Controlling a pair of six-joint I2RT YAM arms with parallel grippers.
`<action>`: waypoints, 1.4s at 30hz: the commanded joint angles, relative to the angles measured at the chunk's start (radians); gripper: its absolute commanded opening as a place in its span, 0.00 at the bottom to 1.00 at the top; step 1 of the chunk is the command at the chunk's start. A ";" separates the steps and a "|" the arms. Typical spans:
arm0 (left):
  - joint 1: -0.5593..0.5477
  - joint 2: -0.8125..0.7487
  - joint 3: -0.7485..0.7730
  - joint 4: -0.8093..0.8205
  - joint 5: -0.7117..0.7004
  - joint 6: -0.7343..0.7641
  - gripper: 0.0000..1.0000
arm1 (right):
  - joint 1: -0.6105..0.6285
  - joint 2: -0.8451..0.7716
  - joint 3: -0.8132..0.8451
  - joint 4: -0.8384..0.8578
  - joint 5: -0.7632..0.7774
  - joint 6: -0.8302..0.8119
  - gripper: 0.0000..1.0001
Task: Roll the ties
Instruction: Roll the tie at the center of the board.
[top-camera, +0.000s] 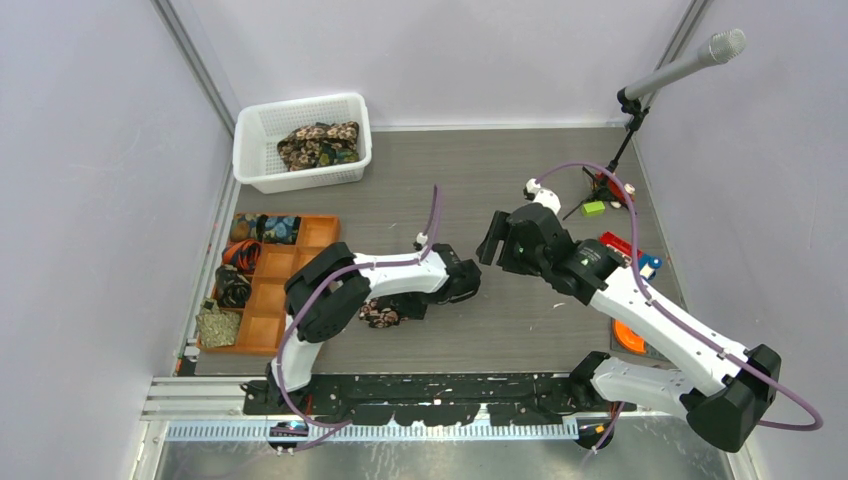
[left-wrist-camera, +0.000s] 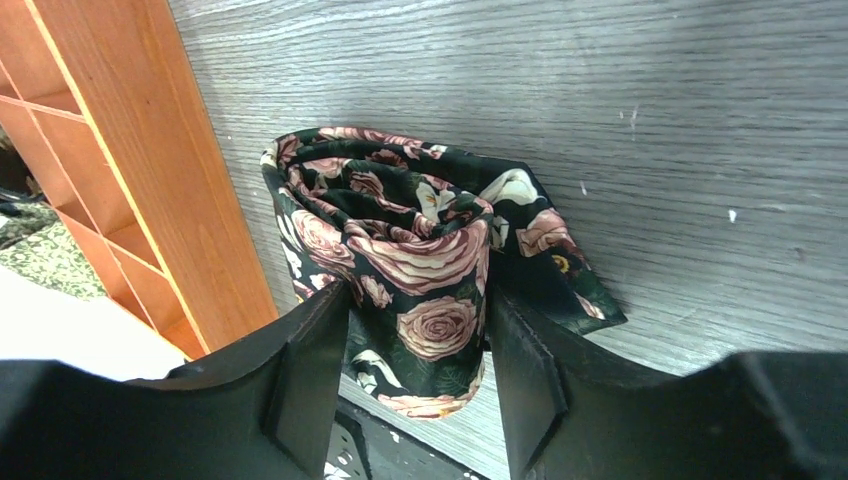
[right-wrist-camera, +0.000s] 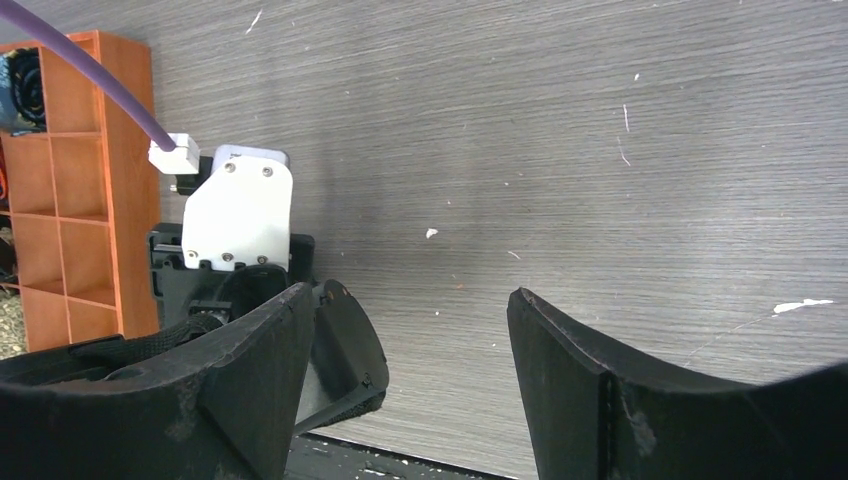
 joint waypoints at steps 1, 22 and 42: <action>-0.007 -0.048 0.030 0.031 0.020 -0.003 0.56 | -0.003 -0.025 0.057 0.000 0.022 -0.001 0.75; -0.005 -0.582 -0.251 0.069 0.130 -0.079 0.44 | -0.003 0.339 0.299 0.041 -0.233 -0.061 0.63; 0.034 -0.836 -0.799 0.616 0.264 -0.304 0.07 | 0.080 1.157 0.813 -0.019 -0.705 -0.224 0.27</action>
